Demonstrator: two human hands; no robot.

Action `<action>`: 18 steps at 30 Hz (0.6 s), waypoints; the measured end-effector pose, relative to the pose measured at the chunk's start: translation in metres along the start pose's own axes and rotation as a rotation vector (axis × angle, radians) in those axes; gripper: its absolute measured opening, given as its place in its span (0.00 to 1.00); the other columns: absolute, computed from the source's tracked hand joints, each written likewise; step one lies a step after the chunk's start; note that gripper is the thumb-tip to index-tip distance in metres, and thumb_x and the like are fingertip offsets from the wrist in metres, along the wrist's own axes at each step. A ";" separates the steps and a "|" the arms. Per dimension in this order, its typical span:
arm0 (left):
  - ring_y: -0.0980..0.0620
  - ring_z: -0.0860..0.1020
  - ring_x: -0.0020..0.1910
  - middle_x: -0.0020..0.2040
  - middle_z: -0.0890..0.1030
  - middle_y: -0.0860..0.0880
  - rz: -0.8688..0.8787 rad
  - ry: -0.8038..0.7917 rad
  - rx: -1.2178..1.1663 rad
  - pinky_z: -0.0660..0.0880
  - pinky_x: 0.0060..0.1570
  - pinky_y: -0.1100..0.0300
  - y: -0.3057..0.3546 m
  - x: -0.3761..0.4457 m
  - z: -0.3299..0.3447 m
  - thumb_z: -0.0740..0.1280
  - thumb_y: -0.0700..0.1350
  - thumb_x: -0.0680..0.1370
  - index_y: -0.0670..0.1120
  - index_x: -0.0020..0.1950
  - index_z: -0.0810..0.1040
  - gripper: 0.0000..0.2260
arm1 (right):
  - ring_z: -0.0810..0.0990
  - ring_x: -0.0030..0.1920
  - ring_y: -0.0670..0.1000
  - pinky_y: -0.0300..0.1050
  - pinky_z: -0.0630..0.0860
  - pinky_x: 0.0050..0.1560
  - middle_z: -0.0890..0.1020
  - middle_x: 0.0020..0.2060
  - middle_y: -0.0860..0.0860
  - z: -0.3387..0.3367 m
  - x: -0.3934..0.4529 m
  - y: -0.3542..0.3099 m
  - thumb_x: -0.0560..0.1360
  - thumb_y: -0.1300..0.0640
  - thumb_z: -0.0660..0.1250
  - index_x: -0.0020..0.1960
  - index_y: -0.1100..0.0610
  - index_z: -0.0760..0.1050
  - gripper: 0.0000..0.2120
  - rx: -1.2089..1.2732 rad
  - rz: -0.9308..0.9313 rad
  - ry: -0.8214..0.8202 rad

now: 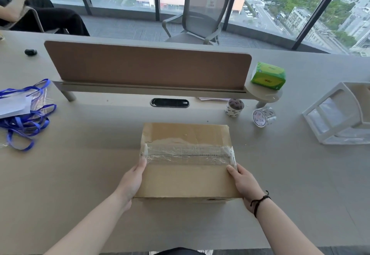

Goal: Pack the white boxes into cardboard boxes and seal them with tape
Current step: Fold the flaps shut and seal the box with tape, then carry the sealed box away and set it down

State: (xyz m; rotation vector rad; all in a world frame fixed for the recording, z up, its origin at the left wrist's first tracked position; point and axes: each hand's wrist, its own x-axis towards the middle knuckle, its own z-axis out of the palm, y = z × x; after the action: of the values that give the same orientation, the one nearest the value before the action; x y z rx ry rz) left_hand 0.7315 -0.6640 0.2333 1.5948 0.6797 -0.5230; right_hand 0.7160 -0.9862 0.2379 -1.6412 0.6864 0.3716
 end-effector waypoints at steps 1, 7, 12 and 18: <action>0.52 0.67 0.75 0.72 0.72 0.59 -0.013 -0.011 -0.015 0.60 0.77 0.48 -0.003 0.000 0.000 0.60 0.66 0.80 0.57 0.75 0.71 0.26 | 0.83 0.53 0.49 0.46 0.80 0.52 0.86 0.52 0.46 0.001 -0.003 0.000 0.82 0.52 0.63 0.62 0.49 0.80 0.11 0.019 0.031 0.007; 0.48 0.77 0.63 0.62 0.81 0.55 -0.045 -0.010 -0.088 0.74 0.64 0.45 -0.012 -0.003 0.007 0.69 0.60 0.78 0.60 0.67 0.75 0.19 | 0.82 0.52 0.51 0.50 0.77 0.47 0.83 0.54 0.45 0.008 -0.014 0.005 0.76 0.40 0.68 0.60 0.40 0.76 0.14 -0.013 0.155 0.030; 0.48 0.82 0.55 0.55 0.84 0.55 -0.070 -0.017 -0.150 0.82 0.51 0.39 -0.018 -0.005 0.007 0.72 0.60 0.76 0.61 0.60 0.78 0.15 | 0.84 0.53 0.52 0.60 0.82 0.55 0.85 0.52 0.47 0.010 -0.014 0.016 0.71 0.43 0.75 0.60 0.43 0.77 0.19 0.040 0.129 0.035; 0.50 0.84 0.51 0.53 0.86 0.53 -0.034 -0.013 -0.124 0.83 0.49 0.42 -0.021 -0.006 0.009 0.77 0.55 0.73 0.56 0.59 0.78 0.17 | 0.85 0.53 0.54 0.61 0.83 0.53 0.86 0.53 0.50 0.007 -0.010 0.027 0.72 0.50 0.76 0.61 0.47 0.78 0.18 0.122 0.096 -0.039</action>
State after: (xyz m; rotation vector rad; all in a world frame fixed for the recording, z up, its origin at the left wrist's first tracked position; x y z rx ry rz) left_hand 0.7132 -0.6724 0.2208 1.4644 0.7170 -0.5062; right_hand 0.6924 -0.9791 0.2215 -1.4853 0.7462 0.4217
